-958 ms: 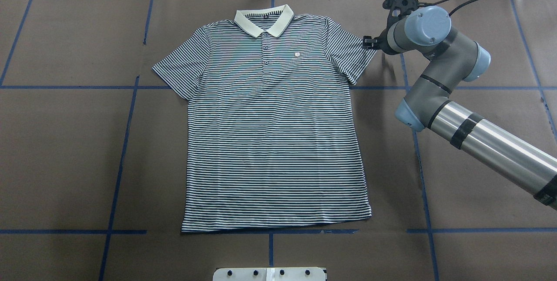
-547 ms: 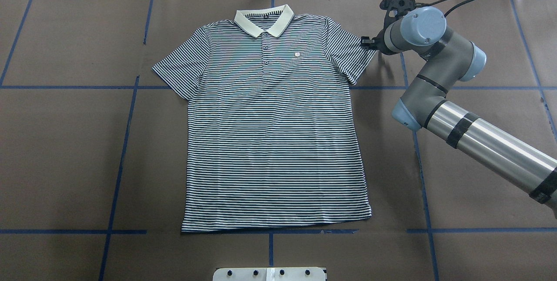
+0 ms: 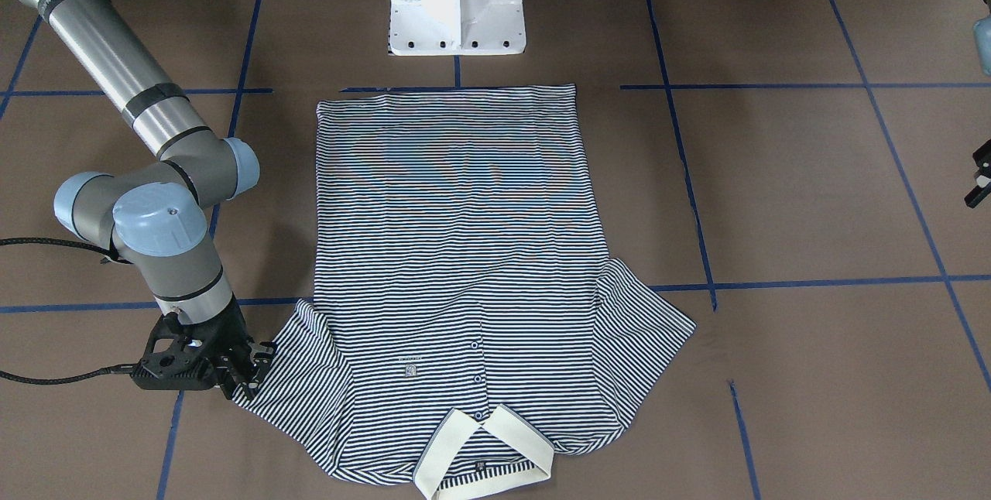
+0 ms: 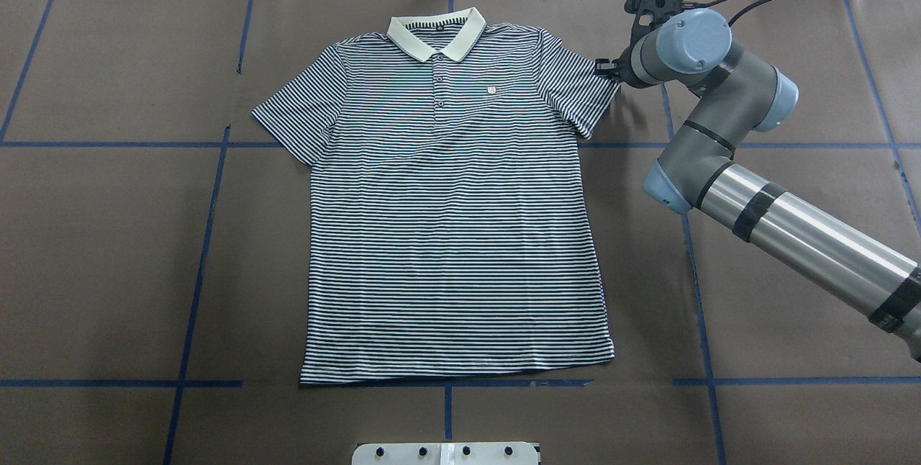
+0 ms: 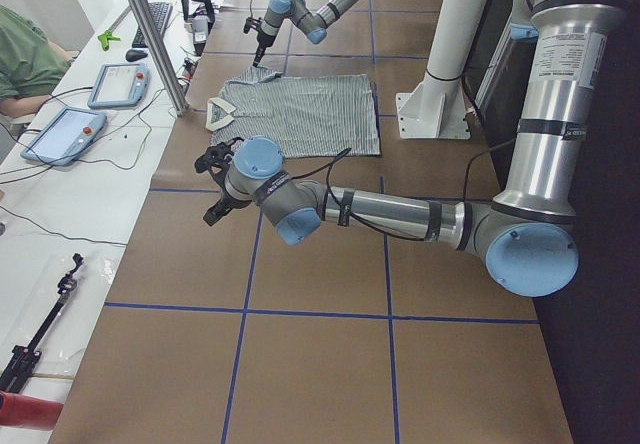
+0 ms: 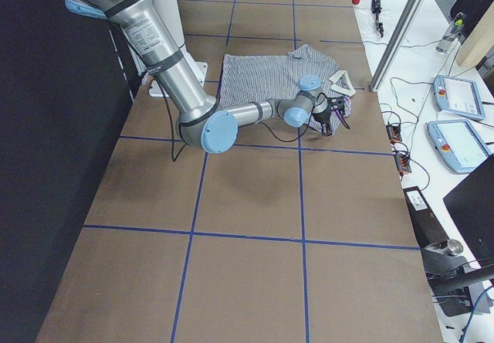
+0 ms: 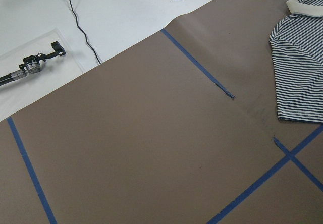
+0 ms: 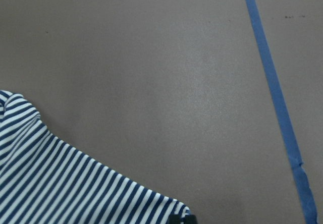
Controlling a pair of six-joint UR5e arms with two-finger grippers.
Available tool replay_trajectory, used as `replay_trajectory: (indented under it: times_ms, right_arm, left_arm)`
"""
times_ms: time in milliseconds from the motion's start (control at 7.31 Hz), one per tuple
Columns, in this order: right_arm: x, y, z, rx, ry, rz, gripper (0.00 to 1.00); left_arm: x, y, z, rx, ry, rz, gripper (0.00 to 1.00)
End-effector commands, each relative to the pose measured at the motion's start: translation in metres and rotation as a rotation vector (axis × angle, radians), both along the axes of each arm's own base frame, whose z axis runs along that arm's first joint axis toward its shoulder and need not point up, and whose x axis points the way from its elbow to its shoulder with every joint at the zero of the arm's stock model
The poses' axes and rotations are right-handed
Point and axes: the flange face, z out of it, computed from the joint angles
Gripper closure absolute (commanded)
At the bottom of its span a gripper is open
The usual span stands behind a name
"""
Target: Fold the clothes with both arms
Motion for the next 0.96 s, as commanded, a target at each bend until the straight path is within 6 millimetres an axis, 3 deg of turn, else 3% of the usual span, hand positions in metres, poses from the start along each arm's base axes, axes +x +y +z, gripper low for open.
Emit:
replay_trajectory:
  times_ms: [0,137,274,547,684,821]
  right_arm:
    - [0.003,0.0,-0.019,0.02,-0.014,0.01,1.0]
    - [0.006,0.004,-0.039,0.009,-0.008,0.014,1.0]
    - [0.008,0.01,-0.079,-0.046,-0.011,0.071,1.0]
    - [-0.061,0.03,-0.179,-0.115,0.003,0.185,1.0]
    - [-0.094,0.041,-0.218,-0.153,-0.001,0.237,1.0]
    - [-0.119,0.04,-0.232,-0.164,-0.006,0.299,1.0]
  left_arm:
    - [0.0,0.0,-0.001,0.002,0.0,0.0,0.0]
    - [0.0,0.0,0.0,0.001,0.0,0.0,0.0]
    - [0.0,0.0,0.0,0.001,0.0,0.0,0.0]
    - [0.0,0.0,0.002,-0.004,-0.001,0.0,0.0]
    - [0.0,0.0,0.002,-0.004,-0.001,0.0,0.0]
    - [0.0,0.0,0.003,-0.005,-0.001,0.0,0.0]
